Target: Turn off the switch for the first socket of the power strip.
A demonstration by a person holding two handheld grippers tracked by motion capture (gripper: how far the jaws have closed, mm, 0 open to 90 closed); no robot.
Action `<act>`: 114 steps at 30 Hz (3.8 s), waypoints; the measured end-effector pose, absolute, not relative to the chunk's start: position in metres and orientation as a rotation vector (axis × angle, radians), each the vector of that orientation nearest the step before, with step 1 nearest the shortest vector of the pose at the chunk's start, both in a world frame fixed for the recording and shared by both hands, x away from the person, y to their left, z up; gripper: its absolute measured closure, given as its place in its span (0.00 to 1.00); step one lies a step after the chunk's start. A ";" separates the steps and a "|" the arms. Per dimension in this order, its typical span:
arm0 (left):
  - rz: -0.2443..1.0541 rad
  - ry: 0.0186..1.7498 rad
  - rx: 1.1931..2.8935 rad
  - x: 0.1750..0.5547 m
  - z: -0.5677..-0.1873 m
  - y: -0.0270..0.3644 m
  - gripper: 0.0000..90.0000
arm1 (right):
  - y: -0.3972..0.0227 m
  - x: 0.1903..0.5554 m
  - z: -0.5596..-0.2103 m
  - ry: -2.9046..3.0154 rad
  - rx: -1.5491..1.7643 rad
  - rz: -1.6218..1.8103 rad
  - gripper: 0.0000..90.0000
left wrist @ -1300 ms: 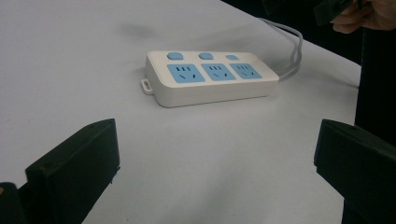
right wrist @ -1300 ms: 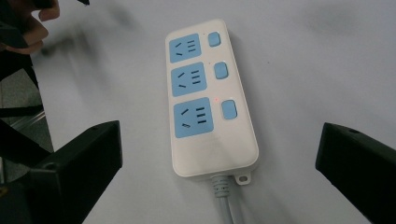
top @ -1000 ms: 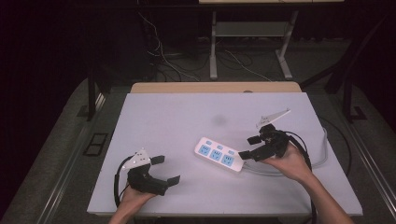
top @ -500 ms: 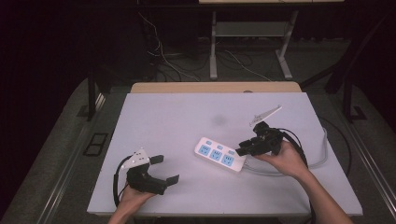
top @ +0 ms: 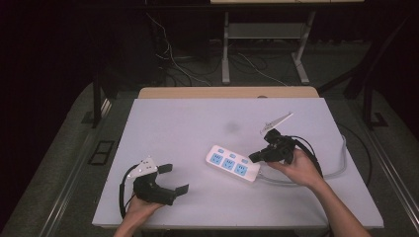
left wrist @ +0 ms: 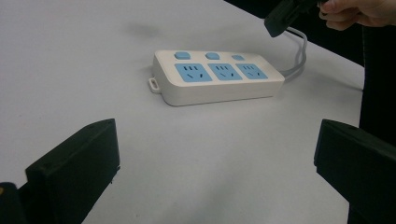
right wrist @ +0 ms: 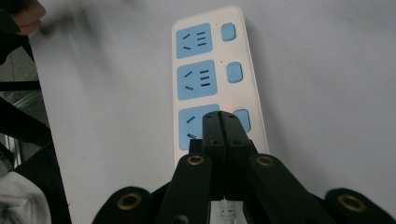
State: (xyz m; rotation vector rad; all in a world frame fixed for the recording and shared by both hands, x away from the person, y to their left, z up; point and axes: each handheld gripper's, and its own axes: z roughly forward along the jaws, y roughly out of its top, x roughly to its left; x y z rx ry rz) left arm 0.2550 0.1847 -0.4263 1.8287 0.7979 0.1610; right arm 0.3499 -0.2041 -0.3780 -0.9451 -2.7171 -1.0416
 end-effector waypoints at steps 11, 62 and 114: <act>0.160 0.799 1.827 0.255 -0.426 0.185 0.00 | -0.197 0.357 -0.387 -2.719 -0.951 -1.024 1.00; 0.166 0.794 1.829 0.255 -0.426 0.186 0.00 | -0.182 0.373 -0.417 -2.709 -0.951 -1.054 1.00; 0.165 0.793 1.834 0.256 -0.427 0.186 0.00 | -0.188 0.369 -0.417 -2.716 -0.910 -1.122 1.00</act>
